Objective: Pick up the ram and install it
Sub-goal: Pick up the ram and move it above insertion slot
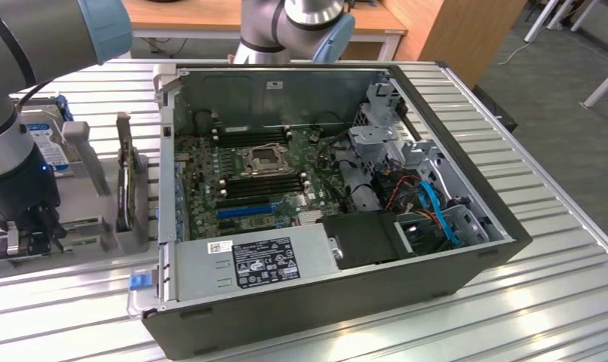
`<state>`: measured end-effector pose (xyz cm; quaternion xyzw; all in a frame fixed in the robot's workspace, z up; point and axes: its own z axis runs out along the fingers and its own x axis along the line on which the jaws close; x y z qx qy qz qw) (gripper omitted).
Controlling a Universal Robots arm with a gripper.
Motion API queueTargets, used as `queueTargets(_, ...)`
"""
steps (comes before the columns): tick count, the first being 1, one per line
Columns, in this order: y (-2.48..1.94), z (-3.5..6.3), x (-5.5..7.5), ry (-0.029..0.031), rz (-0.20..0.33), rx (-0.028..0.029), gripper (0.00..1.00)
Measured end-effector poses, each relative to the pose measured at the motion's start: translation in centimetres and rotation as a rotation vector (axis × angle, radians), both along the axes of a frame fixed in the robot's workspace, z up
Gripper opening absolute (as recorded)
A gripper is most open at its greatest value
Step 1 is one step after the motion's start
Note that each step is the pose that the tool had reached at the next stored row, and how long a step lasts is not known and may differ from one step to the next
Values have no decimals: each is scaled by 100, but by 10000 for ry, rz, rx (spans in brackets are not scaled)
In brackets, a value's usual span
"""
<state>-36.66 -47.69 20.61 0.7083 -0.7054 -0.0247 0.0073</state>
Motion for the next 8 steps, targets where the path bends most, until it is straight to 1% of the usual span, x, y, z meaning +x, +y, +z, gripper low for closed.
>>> queueTargets(8, 0, -11, 2, 1, 2, -1, 29)
